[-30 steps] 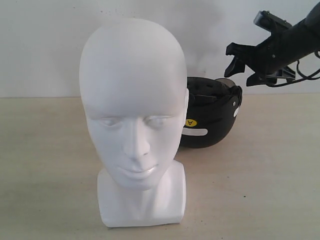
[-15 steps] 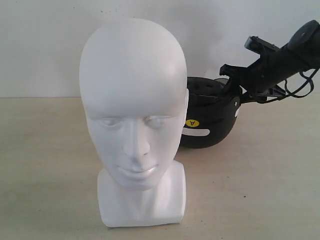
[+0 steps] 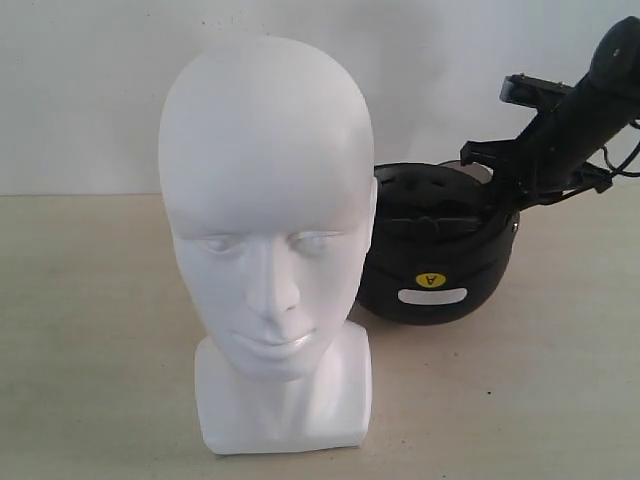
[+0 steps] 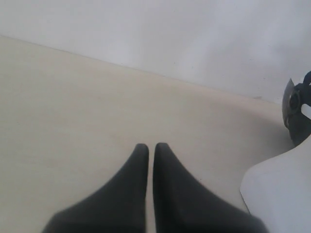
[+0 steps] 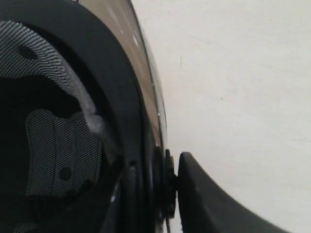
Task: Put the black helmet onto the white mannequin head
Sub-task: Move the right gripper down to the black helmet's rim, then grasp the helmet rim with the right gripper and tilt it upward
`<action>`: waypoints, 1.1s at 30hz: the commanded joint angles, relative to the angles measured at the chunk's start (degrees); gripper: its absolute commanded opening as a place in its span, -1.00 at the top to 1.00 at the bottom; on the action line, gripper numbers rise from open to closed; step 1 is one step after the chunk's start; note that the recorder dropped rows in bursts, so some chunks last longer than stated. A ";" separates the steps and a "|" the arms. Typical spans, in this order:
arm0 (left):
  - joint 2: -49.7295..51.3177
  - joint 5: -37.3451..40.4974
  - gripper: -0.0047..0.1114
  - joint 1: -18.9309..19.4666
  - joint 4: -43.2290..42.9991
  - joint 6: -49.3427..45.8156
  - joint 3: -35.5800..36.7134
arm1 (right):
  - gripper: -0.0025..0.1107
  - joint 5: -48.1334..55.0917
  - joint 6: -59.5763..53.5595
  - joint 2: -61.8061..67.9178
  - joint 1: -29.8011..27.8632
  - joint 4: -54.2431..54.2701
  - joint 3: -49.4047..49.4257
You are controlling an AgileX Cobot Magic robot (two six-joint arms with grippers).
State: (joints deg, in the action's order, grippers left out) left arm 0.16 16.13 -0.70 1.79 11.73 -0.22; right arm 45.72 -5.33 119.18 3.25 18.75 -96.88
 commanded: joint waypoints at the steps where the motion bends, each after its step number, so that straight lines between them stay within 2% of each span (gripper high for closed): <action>1: -0.16 -0.19 0.84 -0.49 0.11 -0.25 0.22 | 0.96 5.70 0.27 -2.50 -1.73 -0.81 -0.25; 13: -0.16 -0.19 0.84 -0.49 0.11 -0.25 0.22 | 0.96 9.22 -1.66 -11.39 -3.27 -1.68 2.04; 22: -0.16 -0.19 0.84 -0.49 0.11 -0.25 0.22 | 0.96 3.77 -1.15 -20.69 -3.40 -3.68 15.38; 33: -0.16 -0.19 0.84 -0.49 0.11 -0.25 0.22 | 0.96 -5.10 5.83 -29.32 -3.40 -7.49 32.40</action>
State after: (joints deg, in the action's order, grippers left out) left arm 0.16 16.13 -0.70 1.79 11.73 -0.22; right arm 44.15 -2.34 92.46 0.14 11.02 -66.69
